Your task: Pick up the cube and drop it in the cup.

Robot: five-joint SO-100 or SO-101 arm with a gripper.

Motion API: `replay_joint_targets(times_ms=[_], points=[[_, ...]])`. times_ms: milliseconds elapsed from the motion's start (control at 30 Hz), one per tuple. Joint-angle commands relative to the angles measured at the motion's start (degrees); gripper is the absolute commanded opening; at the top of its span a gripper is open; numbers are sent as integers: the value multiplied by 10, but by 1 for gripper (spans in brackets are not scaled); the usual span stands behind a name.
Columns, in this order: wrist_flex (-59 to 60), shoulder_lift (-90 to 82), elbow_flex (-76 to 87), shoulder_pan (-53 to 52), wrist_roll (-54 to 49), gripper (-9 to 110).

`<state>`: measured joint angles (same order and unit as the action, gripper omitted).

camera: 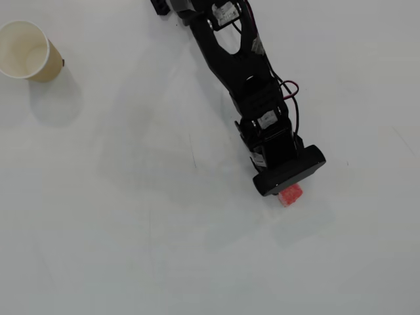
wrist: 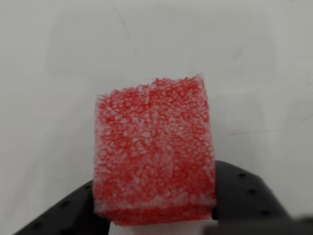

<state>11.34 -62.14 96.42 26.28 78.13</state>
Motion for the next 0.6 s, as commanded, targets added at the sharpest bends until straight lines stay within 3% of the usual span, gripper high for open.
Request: replay_joint_targets(times_ms=[0,567], points=[[-6,-28,-88,-5,-9,7],[-9,-25,-105,6,-3,7]])
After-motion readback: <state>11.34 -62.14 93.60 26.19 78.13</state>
